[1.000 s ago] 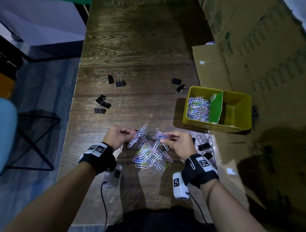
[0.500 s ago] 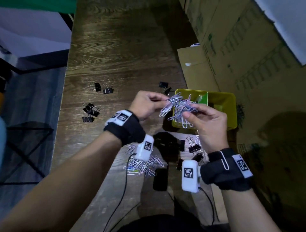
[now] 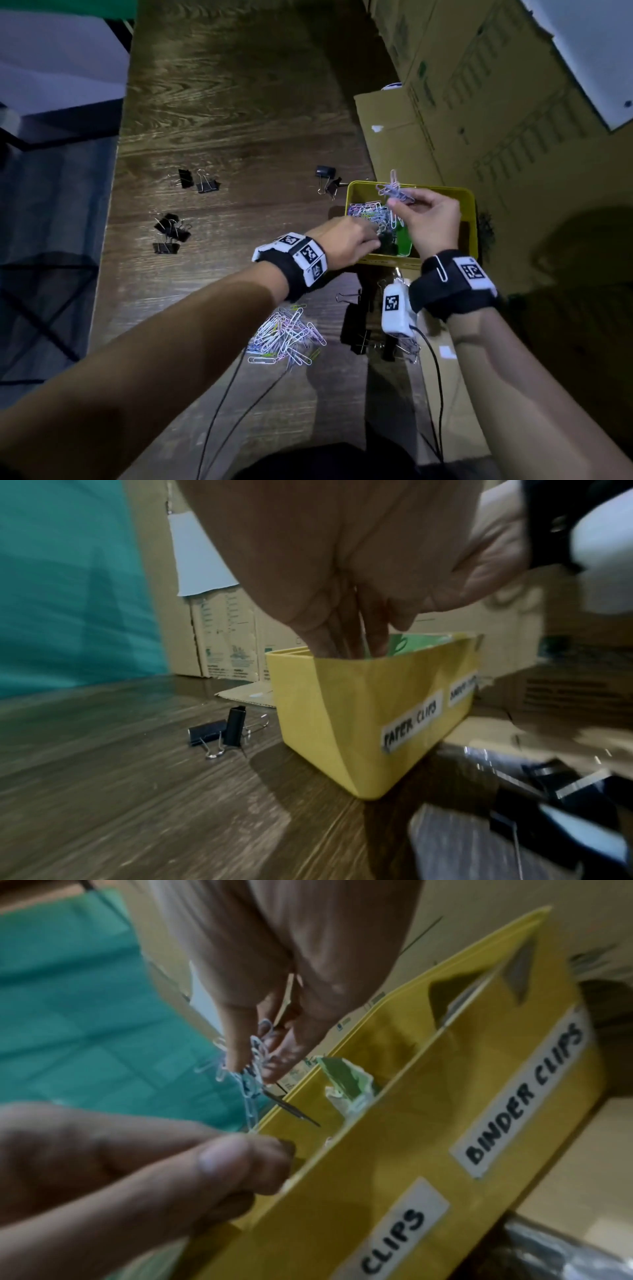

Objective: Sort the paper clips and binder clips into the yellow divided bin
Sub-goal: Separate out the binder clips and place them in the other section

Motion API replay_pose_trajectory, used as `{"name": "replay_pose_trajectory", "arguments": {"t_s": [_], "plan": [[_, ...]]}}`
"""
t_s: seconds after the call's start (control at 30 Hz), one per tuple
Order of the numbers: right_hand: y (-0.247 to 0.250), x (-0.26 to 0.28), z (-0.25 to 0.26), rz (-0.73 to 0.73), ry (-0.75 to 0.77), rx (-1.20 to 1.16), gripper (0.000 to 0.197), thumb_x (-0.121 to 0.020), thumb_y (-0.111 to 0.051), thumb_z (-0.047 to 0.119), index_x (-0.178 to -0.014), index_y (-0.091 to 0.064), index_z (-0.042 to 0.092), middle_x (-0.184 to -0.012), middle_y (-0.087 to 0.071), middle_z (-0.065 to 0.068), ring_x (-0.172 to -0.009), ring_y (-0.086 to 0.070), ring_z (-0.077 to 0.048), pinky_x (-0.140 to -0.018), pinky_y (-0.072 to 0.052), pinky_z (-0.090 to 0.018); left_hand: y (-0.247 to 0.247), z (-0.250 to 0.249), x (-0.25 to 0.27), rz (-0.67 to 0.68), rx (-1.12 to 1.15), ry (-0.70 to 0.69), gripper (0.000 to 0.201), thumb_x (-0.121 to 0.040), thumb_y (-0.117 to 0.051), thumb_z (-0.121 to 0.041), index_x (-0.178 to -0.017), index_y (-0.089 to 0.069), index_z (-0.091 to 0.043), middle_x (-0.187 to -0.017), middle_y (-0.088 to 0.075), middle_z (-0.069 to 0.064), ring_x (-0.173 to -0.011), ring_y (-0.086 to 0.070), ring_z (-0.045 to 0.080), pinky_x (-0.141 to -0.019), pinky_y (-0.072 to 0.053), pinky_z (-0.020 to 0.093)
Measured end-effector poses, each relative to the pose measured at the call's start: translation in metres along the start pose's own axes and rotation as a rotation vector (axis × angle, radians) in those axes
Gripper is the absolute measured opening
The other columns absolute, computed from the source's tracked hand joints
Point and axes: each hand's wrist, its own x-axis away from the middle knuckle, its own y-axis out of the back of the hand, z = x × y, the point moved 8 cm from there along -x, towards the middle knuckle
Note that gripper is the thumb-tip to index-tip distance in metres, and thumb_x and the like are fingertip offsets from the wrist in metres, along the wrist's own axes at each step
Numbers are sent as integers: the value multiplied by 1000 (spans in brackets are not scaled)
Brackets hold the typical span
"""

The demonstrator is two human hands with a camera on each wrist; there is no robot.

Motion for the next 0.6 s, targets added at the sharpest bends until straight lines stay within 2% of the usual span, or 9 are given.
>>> {"name": "replay_pose_trajectory", "arguments": {"t_s": [0.07,0.17,0.23,0.27,0.33,0.4,0.43,0.53,0.6], "plan": [[-13,-4,-3,45,-10,236,28,-73,-80,22,-99,-72,17,-87,-72,-2,-77,-68,-12,-80,-57,-30,-9,3,12,48,-61,-104,33,-93,-41,-27,-96,-64,-4,-103,-65,14,-102,-58,29,-88,-48,42],[-42,0,5,244,61,456,35,-79,-75,24,-112,-67,18,-102,-69,-4,-90,-65,-13,-93,-51,-32,-7,14,30,24,-114,-188,25,-84,-52,-8,-106,-63,-2,-111,-65,15,-120,-50,28,-104,-38,35],[-66,11,10,453,134,576,49,-81,-72,26,-127,-58,17,-119,-65,-4,-104,-61,-15,-101,-45,-31,7,20,43,-59,-84,-208,26,-84,-52,-9,-105,-65,-3,-113,-64,14,-119,-51,27,-103,-32,26],[-74,16,11,517,173,612,53,-83,-71,28,-132,-53,18,-126,-61,-4,-112,-58,-16,-104,-43,-34,15,26,51,-118,-68,-198,27,-86,-49,-14,-104,-66,-5,-113,-64,12,-116,-53,25,-100,-35,25],[-79,26,17,526,237,603,49,-85,-67,28,-132,-53,22,-127,-60,-2,-116,-55,-17,-102,-45,-38,33,48,69,-257,-62,-98,29,-87,-43,-19,-101,-66,-7,-107,-63,10,-104,-55,23,-90,-45,30],[-78,41,27,486,293,487,36,-86,-66,24,-122,-61,23,-114,-64,-1,-104,-60,-14,-92,-52,-37,40,79,89,-348,-82,80,30,-85,-39,-18,-96,-64,-5,-98,-60,12,-92,-54,26,-80,-50,37],[-80,51,31,491,317,417,29,-85,-66,20,-115,-66,21,-107,-66,-1,-96,-62,-13,-87,-54,-33,37,96,98,-344,-87,202,28,-85,-39,-16,-97,-62,-5,-97,-58,14,-89,-54,29,-76,-50,41],[-102,96,28,674,339,359,18,-83,-70,18,-100,-71,15,-93,-67,-2,-83,-63,-14,-78,-50,-25,0,142,126,-134,-90,558,27,-86,-48,-11,-112,-54,-5,-109,-50,18,-98,-52,36,-80,-48,45],[-123,123,-1,845,271,531,32,-80,-73,29,-109,-66,20,-104,-64,-2,-92,-61,-15,-87,-50,-32,-30,149,141,-31,-56,637,33,-86,-51,-14,-118,-50,-6,-112,-50,20,-101,-51,39,-85,-45,44]]}}
